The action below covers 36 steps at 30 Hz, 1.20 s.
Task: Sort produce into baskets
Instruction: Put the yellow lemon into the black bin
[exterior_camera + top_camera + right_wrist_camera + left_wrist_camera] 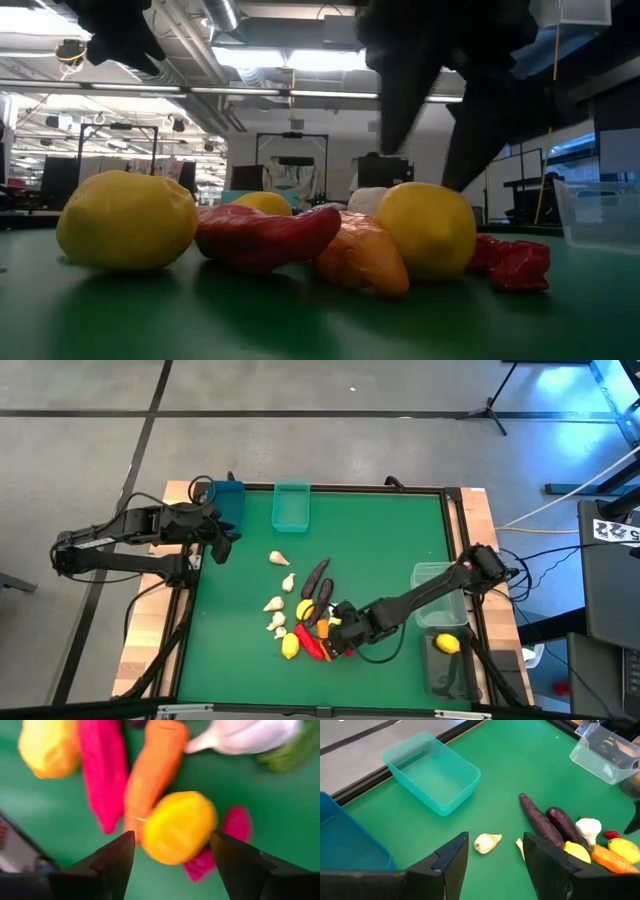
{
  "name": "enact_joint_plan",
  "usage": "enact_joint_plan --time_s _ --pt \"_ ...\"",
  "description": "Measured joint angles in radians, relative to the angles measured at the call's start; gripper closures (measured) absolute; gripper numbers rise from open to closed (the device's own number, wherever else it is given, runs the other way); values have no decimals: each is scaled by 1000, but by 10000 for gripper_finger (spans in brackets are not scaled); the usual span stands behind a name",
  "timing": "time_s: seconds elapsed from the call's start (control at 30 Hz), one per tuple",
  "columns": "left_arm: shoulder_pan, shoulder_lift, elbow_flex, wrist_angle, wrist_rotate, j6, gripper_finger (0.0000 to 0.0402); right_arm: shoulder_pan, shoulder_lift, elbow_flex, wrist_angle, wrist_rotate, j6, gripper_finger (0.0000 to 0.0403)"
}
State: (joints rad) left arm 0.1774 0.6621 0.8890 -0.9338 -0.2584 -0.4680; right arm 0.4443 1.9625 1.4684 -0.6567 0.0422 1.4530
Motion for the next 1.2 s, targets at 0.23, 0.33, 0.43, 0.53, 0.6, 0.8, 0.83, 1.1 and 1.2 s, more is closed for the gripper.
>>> enact_joint_plan --time_s 0.23,0.33,0.43,0.53,0.6,0.8,0.83,1.1,1.2 --pt "0 0 0 0 0 22 217 9 28 12 4 22 167 143" --pt "0 0 0 1 0 24 217 8 35 11 -6 17 198 143" --pt "0 0 0 1 0 24 217 8 47 14 11 17 223 143" --pt "0 0 0 1 0 24 217 8 67 11 13 10 222 143" --pt "0 0 0 1 0 24 217 8 72 11 25 11 222 143" --pt "0 0 0 1 0 30 217 8 90 11 26 10 211 143" --pt "0 0 0 1 0 30 217 8 95 12 37 6 206 143" --pt "0 0 0 1 0 49 217 21 114 11 29 -27 115 143" --pt "0 0 0 1 0 50 217 18 114 9 28 -28 90 143"
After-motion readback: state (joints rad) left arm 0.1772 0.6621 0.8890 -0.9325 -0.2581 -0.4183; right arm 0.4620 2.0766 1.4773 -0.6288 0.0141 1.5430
